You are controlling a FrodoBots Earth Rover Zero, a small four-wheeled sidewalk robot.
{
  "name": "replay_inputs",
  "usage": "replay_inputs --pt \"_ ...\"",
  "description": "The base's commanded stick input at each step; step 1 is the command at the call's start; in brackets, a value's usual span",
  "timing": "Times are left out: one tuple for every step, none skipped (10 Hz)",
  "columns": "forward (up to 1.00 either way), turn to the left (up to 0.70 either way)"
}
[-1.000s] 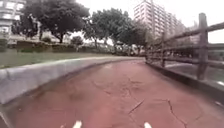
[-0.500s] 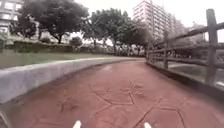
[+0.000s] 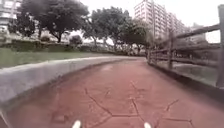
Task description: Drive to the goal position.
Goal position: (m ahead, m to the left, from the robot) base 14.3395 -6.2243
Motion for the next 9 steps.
replay_inputs --pt "0.5 0.0" --pt "0.5 0.0" --pt "0.5 0.0" --pt "0.5 0.0" --pt "0.5 0.0" --pt "0.5 0.0" --pt "0.5 0.0" --pt "0.5 0.0" --pt "0.5 0.0"
